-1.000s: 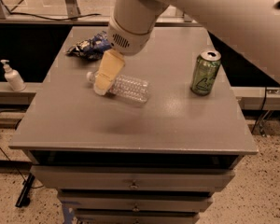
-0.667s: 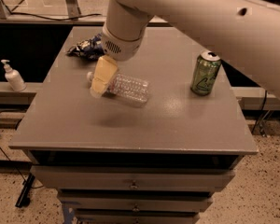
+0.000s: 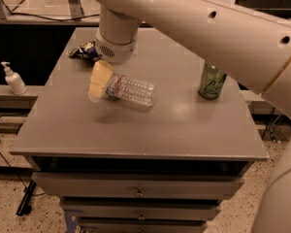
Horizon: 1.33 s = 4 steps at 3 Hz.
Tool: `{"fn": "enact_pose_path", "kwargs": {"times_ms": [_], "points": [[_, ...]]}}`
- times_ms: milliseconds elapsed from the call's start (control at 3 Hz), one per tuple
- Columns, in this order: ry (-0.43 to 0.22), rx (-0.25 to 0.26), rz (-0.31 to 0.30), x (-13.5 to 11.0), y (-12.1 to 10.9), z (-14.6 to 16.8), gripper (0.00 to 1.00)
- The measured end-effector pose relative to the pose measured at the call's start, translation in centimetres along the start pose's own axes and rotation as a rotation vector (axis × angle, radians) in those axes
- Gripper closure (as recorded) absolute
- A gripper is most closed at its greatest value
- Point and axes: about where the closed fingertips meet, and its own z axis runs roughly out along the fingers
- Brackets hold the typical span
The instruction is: Place water bottle upright
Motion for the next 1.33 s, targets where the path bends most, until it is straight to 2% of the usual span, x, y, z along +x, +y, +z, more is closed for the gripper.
{"fn": "enact_pose_path", "kwargs": {"times_ms": [333,1000,1333], "points": [[0.027,-0.019,-0.014,-0.2,0.3,1.6,0.17],[0.059,-0.043,-0.021,0.4,0.8,3.2,0.64],[0.03,-0.033,-0.013,0.2,0.6,2.4,0.87]]}}
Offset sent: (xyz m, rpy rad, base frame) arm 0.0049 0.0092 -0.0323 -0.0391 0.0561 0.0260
